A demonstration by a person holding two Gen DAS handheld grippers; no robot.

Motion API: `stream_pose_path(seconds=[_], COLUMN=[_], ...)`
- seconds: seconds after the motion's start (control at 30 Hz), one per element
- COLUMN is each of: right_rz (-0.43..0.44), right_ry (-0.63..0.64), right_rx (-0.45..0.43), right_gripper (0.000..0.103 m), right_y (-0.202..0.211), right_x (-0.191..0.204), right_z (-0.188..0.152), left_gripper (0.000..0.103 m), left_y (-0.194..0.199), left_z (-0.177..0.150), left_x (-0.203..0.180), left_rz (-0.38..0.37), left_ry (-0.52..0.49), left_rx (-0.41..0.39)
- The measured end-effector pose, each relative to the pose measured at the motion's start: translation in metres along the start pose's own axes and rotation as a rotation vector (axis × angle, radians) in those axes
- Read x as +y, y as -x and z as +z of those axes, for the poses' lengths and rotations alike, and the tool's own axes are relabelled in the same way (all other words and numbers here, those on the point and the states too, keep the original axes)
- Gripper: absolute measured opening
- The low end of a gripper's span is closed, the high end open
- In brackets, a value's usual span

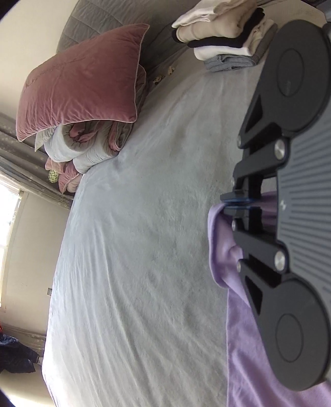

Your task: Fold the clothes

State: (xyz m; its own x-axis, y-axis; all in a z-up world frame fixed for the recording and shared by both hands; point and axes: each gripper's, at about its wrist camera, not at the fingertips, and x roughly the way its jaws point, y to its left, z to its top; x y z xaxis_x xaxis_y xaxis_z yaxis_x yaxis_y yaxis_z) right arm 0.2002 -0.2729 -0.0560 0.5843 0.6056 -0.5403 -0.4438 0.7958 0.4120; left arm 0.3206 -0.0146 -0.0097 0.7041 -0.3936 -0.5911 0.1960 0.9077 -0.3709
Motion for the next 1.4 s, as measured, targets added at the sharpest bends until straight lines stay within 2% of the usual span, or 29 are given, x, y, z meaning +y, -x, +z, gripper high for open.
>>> stream_pose_path(seconds=[0.07, 0.17, 0.23, 0.27, 0.3, 0.33, 0.5, 0.6, 0.63, 0.67, 0.7, 0.73, 0.8, 0.87, 0.93, 1.03, 1.07, 1.1, 1.13, 1.23, 1.4], right_rz=[0.014, 0.036, 0.049, 0.056, 0.062, 0.068, 0.043, 0.025, 0.019, 0.013, 0.007, 0.001, -0.011, -0.023, -0.037, -0.062, -0.059, -0.056, -0.054, -0.125, -0.318], right_ry=[0.004, 0.037, 0.07, 0.087, 0.104, 0.122, 0.137, 0.142, 0.144, 0.145, 0.147, 0.148, 0.152, 0.162, 0.195, 0.246, 0.25, 0.253, 0.256, 0.326, 0.465], right_rx=[0.004, 0.016, 0.024, 0.028, 0.032, 0.036, 0.011, -0.006, -0.012, -0.018, -0.024, -0.03, -0.042, -0.036, 0.013, 0.069, 0.074, 0.079, 0.083, 0.1, 0.097], right_gripper=[0.073, 0.06, 0.041, 0.036, 0.015, 0.0, 0.0, 0.002, 0.016, 0.019, 0.025, 0.042, 0.054, 0.054, 0.053, 0.046, 0.04, 0.021, 0.006, 0.003, 0.001], right_y=[-0.002, -0.009, -0.013, -0.014, -0.016, -0.018, -0.013, -0.01, -0.009, -0.008, -0.006, -0.005, -0.003, -0.004, -0.013, -0.024, -0.024, -0.023, -0.023, -0.021, -0.013], right_x=[0.001, 0.005, 0.01, 0.012, 0.015, 0.018, 0.019, 0.019, 0.019, 0.02, 0.02, 0.02, 0.02, 0.021, 0.026, 0.035, 0.038, 0.04, 0.043, 0.053, 0.061], right_z=[-0.002, -0.004, -0.005, -0.006, -0.007, -0.007, -0.005, -0.003, -0.002, -0.001, 0.0, 0.0, 0.002, 0.002, 0.0, -0.003, -0.002, -0.001, 0.0, 0.007, 0.027], left_gripper=[0.002, 0.002, 0.002, 0.002, 0.002, 0.002, 0.002, 0.002, 0.002, 0.002, 0.002, 0.002, 0.002, 0.002, 0.002, 0.002, 0.002, 0.002, 0.002, 0.002, 0.002], left_y=[0.003, 0.004, 0.003, 0.003, 0.003, 0.003, 0.005, 0.004, 0.005, 0.006, 0.007, 0.007, 0.008, 0.01, 0.011, 0.008, 0.007, 0.008, 0.009, 0.012, 0.017], left_z=[0.007, 0.012, 0.012, 0.011, 0.009, 0.007, -0.012, -0.024, -0.027, -0.028, -0.029, -0.03, -0.029, -0.028, -0.029, -0.031, -0.032, -0.033, -0.034, -0.033, -0.032], left_x=[0.0, 0.002, 0.005, 0.007, 0.009, 0.012, 0.033, 0.041, 0.043, 0.044, 0.045, 0.047, 0.052, 0.058, 0.066, 0.081, 0.086, 0.09, 0.092, 0.094, 0.093], left_rz=[-0.018, -0.05, -0.077, -0.09, -0.104, -0.115, -0.147, -0.162, -0.161, -0.156, -0.15, -0.141, -0.149, -0.174, -0.184, -0.189, -0.193, -0.207, -0.217, -0.223, -0.222], left_ry=[0.035, 0.104, 0.164, 0.198, 0.231, 0.266, 0.464, 0.533, 0.534, 0.526, 0.52, 0.516, 0.524, 0.541, 0.557, 0.61, 0.631, 0.649, 0.661, 0.674, 0.68], left_rx=[-0.035, -0.077, -0.101, -0.116, -0.131, -0.15, -0.227, -0.243, -0.249, -0.257, -0.265, -0.271, -0.276, -0.275, -0.276, -0.269, -0.265, -0.267, -0.272, -0.289, -0.313])
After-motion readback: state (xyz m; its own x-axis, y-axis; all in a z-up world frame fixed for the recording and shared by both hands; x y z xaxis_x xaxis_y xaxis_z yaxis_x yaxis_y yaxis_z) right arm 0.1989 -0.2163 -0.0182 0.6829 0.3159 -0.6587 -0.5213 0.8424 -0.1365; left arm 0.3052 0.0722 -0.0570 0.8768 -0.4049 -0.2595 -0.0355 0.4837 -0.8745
